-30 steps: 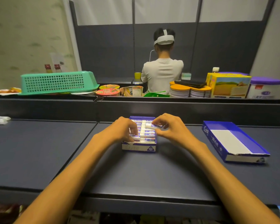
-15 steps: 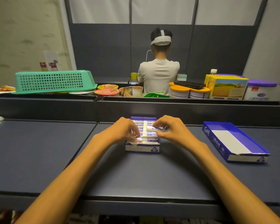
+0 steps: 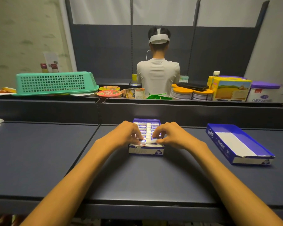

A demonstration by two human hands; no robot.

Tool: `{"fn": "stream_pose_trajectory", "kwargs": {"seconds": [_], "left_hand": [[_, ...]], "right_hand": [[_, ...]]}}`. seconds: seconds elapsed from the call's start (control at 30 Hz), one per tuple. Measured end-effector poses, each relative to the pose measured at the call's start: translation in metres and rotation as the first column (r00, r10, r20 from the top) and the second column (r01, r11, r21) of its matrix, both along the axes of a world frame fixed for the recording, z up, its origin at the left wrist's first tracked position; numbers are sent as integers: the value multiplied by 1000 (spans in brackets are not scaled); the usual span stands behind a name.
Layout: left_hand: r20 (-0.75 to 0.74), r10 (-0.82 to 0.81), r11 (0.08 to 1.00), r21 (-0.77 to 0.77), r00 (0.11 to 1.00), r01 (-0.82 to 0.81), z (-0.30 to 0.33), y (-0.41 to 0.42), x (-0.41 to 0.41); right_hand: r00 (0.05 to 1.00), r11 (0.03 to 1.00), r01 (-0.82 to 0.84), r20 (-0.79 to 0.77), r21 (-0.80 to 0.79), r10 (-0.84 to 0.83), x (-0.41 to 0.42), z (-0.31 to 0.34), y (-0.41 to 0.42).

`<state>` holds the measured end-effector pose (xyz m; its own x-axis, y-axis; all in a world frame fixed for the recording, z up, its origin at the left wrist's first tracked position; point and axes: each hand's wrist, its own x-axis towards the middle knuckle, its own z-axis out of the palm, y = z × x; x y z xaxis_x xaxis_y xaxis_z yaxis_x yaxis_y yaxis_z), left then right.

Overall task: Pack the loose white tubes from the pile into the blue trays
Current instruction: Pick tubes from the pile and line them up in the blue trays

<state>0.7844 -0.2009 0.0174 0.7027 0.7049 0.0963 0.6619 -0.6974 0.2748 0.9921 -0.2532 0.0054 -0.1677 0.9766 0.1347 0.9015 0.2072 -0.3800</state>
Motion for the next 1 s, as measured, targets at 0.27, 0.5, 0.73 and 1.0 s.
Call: {"fn": "stream_pose_trajectory", "kwargs": {"seconds": [0.27, 0.5, 0.73, 1.0], "left_hand": [[53, -3, 1000, -23, 999, 5, 0, 2, -9], [45, -14, 1000, 8, 999, 13, -3, 3, -7], [39, -20, 1000, 17, 999, 19, -4, 3, -8], [67, 53, 997, 53, 996, -56, 1, -3, -15]], "right_hand": [[1000, 1000, -2, 28, -8, 3, 0, 0, 2], [1000, 1000, -1, 29, -31, 2, 0, 1, 3], [999, 1000, 7, 47, -25, -5, -3, 1, 4], [1000, 999, 17, -5, 30, -17, -5, 14, -6]]}}
